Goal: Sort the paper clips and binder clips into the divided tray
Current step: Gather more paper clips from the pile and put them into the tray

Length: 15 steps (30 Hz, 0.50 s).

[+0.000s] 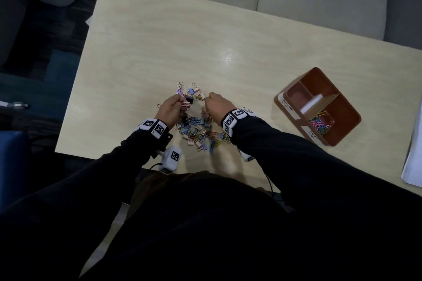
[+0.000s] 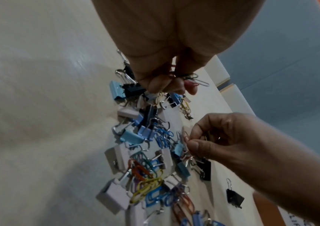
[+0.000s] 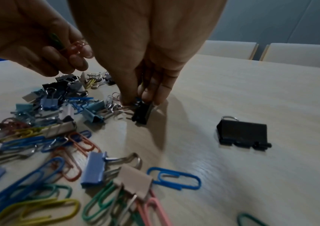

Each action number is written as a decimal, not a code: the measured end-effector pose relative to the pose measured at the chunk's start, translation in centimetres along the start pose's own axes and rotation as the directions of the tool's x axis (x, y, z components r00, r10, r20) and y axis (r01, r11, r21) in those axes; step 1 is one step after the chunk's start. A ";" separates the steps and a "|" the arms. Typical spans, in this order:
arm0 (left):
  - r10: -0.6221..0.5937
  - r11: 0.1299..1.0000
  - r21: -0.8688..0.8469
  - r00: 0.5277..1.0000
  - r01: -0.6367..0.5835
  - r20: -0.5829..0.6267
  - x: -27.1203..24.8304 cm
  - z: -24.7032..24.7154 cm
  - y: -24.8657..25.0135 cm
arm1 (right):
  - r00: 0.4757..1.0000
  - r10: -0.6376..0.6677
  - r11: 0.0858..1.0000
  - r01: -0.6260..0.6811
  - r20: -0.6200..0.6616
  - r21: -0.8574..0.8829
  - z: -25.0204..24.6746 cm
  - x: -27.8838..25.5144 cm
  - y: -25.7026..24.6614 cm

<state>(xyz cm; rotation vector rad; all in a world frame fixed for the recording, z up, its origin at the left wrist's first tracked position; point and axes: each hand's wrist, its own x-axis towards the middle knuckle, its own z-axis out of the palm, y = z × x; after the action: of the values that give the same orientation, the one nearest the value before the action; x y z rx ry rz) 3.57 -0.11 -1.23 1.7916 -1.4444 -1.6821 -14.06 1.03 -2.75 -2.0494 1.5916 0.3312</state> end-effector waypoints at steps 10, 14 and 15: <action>-0.151 0.961 -0.211 0.979 0.177 0.136 -0.3 0.2 0.5 | 0.983 0.173 0.855 -0.115 -0.069 0.506 0.0 -1.6 0.9; -0.064 0.996 -0.059 0.994 0.069 0.088 -1.0 0.6 0.8 | 0.971 0.240 0.666 -0.169 0.006 0.726 0.1 -3.4 1.4; -0.026 1.000 0.018 0.997 0.024 0.075 -1.0 0.8 0.6 | 0.969 0.244 0.623 -0.187 0.038 0.760 0.0 -3.9 1.5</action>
<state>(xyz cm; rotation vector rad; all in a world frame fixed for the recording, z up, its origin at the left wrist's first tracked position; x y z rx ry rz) 2.79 0.75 -0.40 1.7807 -1.4775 -1.7719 -16.55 3.99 -1.22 -1.2171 1.6322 -0.3125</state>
